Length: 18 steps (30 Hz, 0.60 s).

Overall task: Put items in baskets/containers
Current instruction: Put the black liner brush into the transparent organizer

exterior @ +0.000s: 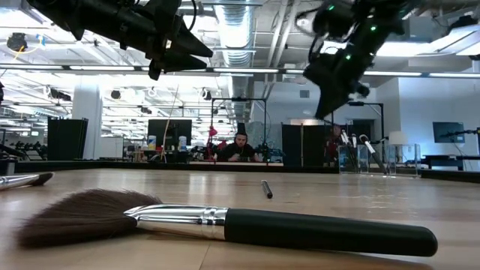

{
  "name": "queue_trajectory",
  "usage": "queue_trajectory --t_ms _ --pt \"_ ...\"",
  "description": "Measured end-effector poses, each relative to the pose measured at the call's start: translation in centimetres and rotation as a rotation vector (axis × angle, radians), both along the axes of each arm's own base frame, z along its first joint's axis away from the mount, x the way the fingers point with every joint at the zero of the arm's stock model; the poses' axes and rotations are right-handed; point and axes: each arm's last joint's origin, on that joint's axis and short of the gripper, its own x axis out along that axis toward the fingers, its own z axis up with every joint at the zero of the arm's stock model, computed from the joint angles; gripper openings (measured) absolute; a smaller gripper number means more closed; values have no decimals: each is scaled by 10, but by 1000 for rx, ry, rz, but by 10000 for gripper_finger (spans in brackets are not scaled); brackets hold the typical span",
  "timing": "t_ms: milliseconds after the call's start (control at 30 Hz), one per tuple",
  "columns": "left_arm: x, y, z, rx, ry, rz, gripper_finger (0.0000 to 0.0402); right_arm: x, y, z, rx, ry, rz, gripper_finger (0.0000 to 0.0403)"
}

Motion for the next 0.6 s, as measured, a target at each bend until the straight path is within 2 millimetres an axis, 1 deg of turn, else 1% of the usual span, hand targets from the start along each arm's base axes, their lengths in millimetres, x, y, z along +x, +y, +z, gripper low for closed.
queue_trajectory --t_ms 133,233,333,400,500,600 --pt "0 0 0 0 0 0 174 -17 0 16 -171 -177 -105 1" --pt "0 0 0 0 0 0 174 -30 -1 13 -275 -242 -156 1" --pt "0 0 0 0 0 0 174 -41 -6 10 -333 -308 -191 1" --pt "0 0 0 0 0 0 174 -48 -12 4 -361 -309 -218 1" --pt "0 0 0 0 0 0 174 -57 -24 3 -410 -346 -268 1" --pt "0 0 0 0 0 0 174 -64 -36 0 -447 -329 -302 1"
